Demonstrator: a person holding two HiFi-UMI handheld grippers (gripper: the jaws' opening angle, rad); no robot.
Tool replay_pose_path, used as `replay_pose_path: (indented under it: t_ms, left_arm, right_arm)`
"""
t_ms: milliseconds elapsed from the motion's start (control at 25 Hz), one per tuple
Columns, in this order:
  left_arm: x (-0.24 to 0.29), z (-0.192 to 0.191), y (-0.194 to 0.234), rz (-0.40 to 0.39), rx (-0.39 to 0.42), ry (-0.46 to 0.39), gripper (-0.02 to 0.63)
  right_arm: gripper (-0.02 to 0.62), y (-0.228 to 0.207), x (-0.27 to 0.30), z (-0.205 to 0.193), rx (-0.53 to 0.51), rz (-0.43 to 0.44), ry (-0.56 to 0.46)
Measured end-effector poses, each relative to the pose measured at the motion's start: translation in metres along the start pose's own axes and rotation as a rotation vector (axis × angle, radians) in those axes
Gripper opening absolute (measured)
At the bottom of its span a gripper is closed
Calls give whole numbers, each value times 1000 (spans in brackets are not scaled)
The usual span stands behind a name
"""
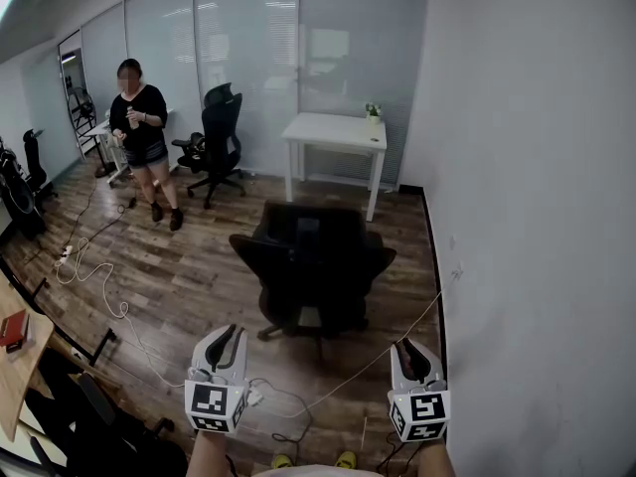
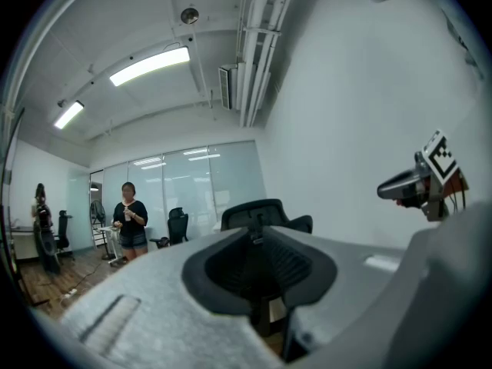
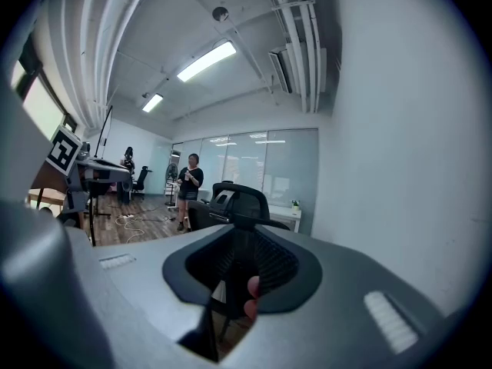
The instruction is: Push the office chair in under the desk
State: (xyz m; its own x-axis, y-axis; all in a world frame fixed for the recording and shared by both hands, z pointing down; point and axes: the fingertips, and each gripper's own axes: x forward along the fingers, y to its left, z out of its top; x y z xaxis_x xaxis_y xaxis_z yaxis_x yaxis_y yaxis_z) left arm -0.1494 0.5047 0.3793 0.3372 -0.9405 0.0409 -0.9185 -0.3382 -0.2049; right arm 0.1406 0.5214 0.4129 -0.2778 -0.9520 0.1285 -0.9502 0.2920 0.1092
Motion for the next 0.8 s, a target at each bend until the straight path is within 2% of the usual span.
replay_pose_path:
  t_ms: [120,360,800]
  left_arm:
    - [0,-2,2,4,-3,0,64]
    - [-1,-3,6,-2,-3,7,92]
    - [0,-9,20,-29,-29,2,92]
  right_arm:
    - [86,4,2,-2,-4,15,-1]
    - [89,6,3,2,-10,12,-3]
    - [106,27,13,5,-31,24,15]
